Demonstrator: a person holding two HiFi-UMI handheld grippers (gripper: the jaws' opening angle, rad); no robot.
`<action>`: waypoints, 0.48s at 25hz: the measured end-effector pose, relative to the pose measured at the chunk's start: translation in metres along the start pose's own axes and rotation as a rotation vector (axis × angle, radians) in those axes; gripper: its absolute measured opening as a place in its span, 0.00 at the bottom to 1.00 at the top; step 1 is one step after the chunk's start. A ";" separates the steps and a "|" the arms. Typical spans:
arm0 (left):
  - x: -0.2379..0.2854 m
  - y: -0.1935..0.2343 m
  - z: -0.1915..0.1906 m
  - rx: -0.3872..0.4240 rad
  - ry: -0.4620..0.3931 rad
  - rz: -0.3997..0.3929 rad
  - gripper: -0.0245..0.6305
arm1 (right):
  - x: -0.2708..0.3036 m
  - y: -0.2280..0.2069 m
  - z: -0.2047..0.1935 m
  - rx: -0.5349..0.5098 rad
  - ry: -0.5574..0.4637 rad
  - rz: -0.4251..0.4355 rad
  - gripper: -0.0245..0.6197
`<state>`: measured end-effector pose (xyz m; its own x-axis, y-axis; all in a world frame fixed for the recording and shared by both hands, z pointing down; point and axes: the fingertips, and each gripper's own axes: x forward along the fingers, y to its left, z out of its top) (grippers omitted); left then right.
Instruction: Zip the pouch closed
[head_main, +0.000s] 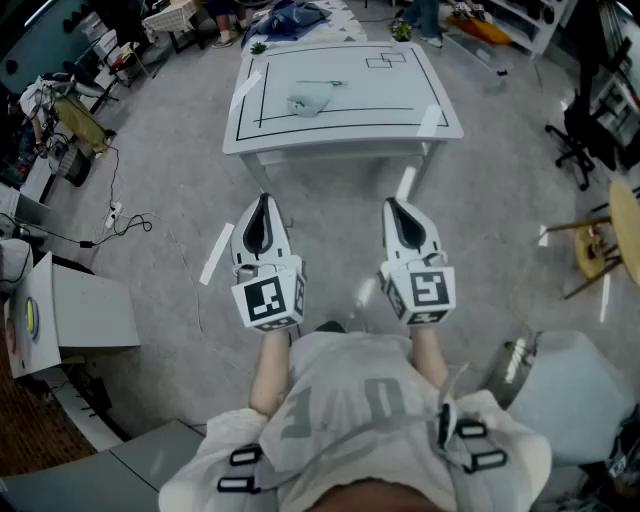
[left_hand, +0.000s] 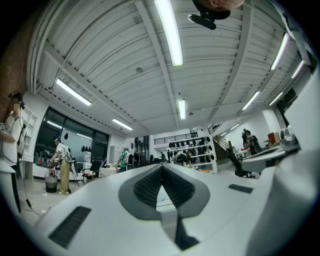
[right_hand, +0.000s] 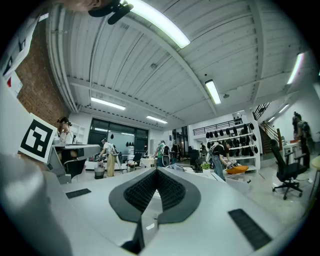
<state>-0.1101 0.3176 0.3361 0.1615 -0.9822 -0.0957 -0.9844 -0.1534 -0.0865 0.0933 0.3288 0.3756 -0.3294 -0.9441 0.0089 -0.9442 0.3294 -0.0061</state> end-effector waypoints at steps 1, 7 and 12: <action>0.002 -0.001 0.000 -0.001 -0.002 -0.003 0.05 | 0.001 0.000 0.001 -0.001 0.000 0.004 0.05; 0.004 -0.008 -0.005 -0.001 0.018 -0.023 0.05 | -0.002 -0.003 -0.002 0.019 0.009 -0.009 0.05; 0.006 -0.013 -0.011 0.004 0.032 -0.044 0.05 | -0.005 -0.004 -0.005 0.011 0.023 -0.016 0.05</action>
<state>-0.0968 0.3128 0.3477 0.2021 -0.9775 -0.0598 -0.9761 -0.1961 -0.0937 0.0984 0.3323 0.3805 -0.3140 -0.9489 0.0322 -0.9494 0.3136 -0.0166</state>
